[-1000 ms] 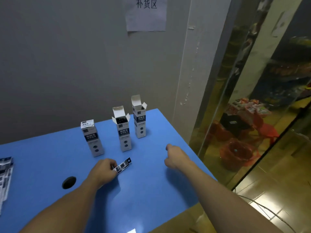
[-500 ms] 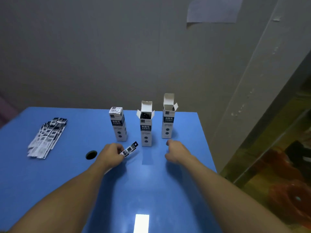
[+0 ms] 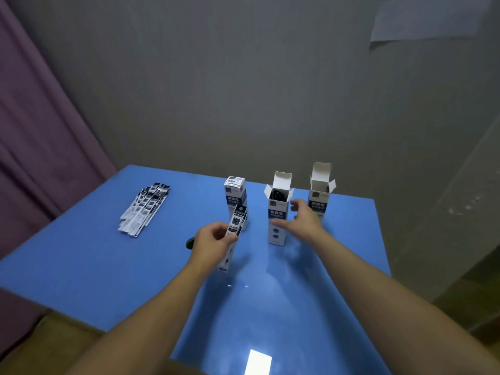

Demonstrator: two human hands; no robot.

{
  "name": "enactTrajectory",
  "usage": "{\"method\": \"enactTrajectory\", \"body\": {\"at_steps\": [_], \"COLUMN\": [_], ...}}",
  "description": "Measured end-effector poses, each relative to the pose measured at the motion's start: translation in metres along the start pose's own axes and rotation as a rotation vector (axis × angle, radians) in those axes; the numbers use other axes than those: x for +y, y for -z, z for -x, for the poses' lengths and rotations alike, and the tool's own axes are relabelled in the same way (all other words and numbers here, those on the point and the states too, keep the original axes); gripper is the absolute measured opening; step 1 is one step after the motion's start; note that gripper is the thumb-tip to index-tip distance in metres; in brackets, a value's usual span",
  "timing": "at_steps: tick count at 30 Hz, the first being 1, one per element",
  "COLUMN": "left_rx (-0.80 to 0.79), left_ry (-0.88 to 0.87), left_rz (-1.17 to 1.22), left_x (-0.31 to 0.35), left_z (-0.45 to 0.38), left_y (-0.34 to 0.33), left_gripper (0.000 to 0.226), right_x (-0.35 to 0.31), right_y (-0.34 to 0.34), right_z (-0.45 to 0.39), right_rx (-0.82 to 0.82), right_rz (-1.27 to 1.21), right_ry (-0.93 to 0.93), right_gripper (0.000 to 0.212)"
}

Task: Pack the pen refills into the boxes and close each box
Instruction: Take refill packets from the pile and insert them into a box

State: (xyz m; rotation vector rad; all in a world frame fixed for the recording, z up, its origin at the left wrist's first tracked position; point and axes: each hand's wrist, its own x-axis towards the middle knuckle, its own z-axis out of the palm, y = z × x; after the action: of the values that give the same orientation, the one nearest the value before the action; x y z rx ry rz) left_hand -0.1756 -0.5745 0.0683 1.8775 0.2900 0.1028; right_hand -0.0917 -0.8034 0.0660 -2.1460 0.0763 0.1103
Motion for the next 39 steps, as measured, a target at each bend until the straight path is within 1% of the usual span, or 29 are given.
{"method": "enactTrajectory", "body": {"at_steps": [2, 3, 6, 7, 10, 14, 18, 22, 25, 28, 34, 39], "left_rx": [0.02, 0.037, 0.06, 0.058, 0.054, 0.05, 0.016, -0.053, -0.082, -0.117, -0.165, -0.183], "left_ry": [0.012, 0.016, -0.012, -0.035, -0.108, -0.251, -0.376, -0.504, -0.532, -0.55, -0.599, -0.609], "left_rz": [0.094, 0.131, 0.254, 0.271, 0.312, 0.339, 0.381, 0.407, 0.424, 0.492, 0.526, 0.466], "left_x": [0.008, 0.013, 0.037, 0.047, 0.082, 0.116, 0.128, 0.122, 0.107, 0.096, 0.091, 0.086], "left_z": [0.002, 0.003, 0.007, 0.009, 0.02, 0.035, 0.046, 0.045, 0.04, 0.039, 0.044, 0.043], "left_y": [0.006, 0.009, 0.017, 0.019, 0.025, 0.023, 0.017, 0.01, 0.004, -0.001, -0.001, 0.0], "left_gripper": [0.015, 0.014, 0.014, 0.014, 0.012, 0.011, 0.012, 0.013, 0.019, 0.024, 0.027, 0.016], "right_x": [-0.001, 0.0, 0.0, 0.0, -0.004, -0.004, 0.001, 0.004, 0.006, 0.008, 0.011, 0.003], "right_y": [-0.006, -0.007, -0.006, -0.006, -0.004, -0.009, -0.016, -0.018, -0.017, -0.017, -0.019, -0.019], "right_z": [-0.002, -0.003, -0.001, 0.002, 0.015, 0.041, 0.068, 0.084, 0.094, 0.101, 0.108, 0.108], "right_rx": [0.05, 0.076, 0.092, 0.084, 0.079, 0.051, 0.0, -0.019, -0.025, -0.047, -0.057, -0.07], "right_rz": [-0.085, -0.113, -0.129, -0.126, -0.124, -0.193, -0.208, -0.223, -0.246, -0.267, -0.322, -0.34], "right_ry": [0.024, 0.038, 0.076, 0.091, 0.169, 0.282, 0.364, 0.402, 0.407, 0.393, 0.357, 0.364], "right_gripper": [0.083, 0.077, 0.045, 0.04, 0.041, 0.045, 0.044, 0.042, 0.044, 0.044, 0.044, 0.042]}}
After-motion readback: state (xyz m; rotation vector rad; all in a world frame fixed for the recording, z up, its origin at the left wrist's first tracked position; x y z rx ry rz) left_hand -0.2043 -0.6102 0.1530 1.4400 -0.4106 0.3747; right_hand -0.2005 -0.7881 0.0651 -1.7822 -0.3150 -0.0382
